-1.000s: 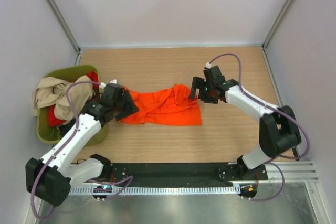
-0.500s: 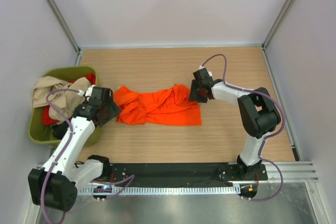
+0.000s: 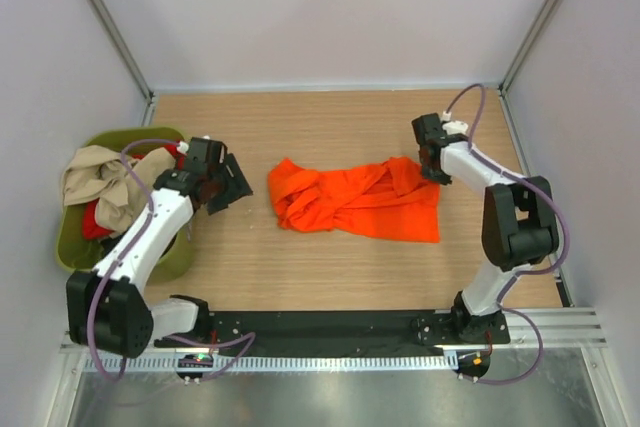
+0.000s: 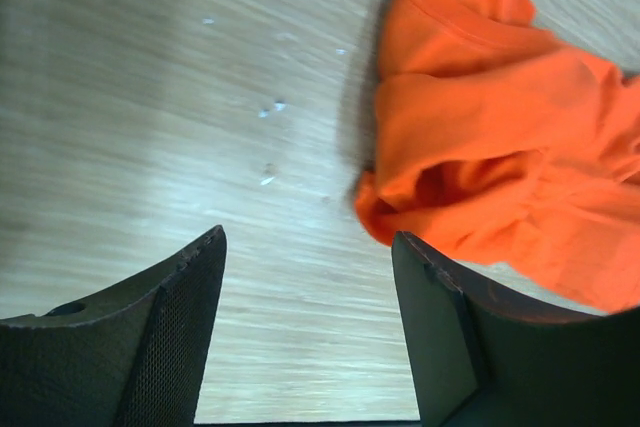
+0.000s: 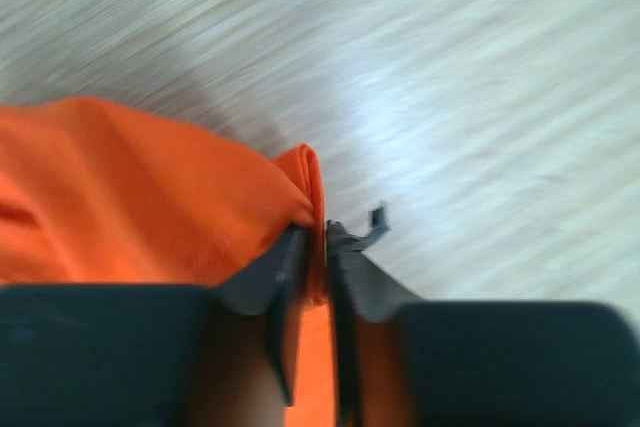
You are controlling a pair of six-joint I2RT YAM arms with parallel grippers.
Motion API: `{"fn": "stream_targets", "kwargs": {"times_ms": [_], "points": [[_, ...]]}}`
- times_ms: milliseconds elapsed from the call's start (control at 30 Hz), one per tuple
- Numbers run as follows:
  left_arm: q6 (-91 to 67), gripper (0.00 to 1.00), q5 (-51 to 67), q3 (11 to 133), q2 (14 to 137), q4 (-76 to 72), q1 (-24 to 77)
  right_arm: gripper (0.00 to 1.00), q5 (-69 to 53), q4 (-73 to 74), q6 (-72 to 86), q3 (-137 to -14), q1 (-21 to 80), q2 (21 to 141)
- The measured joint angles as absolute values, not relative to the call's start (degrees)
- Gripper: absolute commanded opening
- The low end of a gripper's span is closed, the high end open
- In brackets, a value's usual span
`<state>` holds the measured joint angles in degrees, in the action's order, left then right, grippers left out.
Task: Fold and stack the t-shirts
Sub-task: Move the tshirt to the center of the board
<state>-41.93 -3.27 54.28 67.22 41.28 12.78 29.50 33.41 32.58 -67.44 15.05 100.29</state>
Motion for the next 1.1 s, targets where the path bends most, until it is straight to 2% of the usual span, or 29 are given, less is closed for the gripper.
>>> {"fn": "stream_targets", "kwargs": {"times_ms": [33,67,167,400,600,700,733,800,833,900,933,1000,1100], "points": [[-41.5,0.69,-2.2,55.4,70.1,40.3,13.3,0.31,30.0,34.8,32.1,-67.8,13.3,99.3],[-41.4,0.70,-1.4,56.2,72.0,39.5,13.7,0.46,30.4,36.1,31.7,-68.4,11.8,98.4],[-40.9,0.70,1.9,58.9,78.7,36.1,15.0,0.59,29.6,39.4,31.3,-71.2,10.6,96.1],[-40.6,0.67,11.4,64.0,94.0,23.7,15.4,0.59,14.4,33.6,38.0,-71.9,22.3,88.4],[-40.4,0.65,15.6,65.2,103.4,18.4,16.4,0.58,5.5,21.7,48.2,-67.3,29.2,92.6],[-40.5,0.55,16.6,65.2,104.9,17.1,17.3,0.58,2.5,17.5,53.4,-65.7,30.1,97.3],[-40.6,0.43,16.9,65.2,105.1,16.6,17.6,0.58,1.7,16.1,55.3,-64.9,30.4,98.5],[-40.7,0.33,17.5,65.2,105.2,15.8,17.9,0.58,0.5,14.1,58.8,-63.3,31.2,100.1],[-40.7,0.23,17.6,65.2,105.2,15.4,18.0,0.58,0.0,13.1,60.4,-62.6,31.7,100.6],[-40.8,0.14,17.8,65.2,105.2,14.8,18.0,0.58,-0.9,11.1,63.2,-62.0,32.8,101.4],[-40.9,0.06,17.8,65.2,105.2,14.7,18.0,0.58,-1.3,10.2,64.1,-62.0,33.1,101.9],[-41.1,0.00,18.0,65.2,105.2,14.3,18.0,0.57,-2.4,7.3,66.5,-62.0,33.8,103.1],[-41.4,0.00,18.5,65.2,105.2,13.8,18.0,0.53,-4.1,4.2,69.5,-62.1,34.4,105.4]]}}
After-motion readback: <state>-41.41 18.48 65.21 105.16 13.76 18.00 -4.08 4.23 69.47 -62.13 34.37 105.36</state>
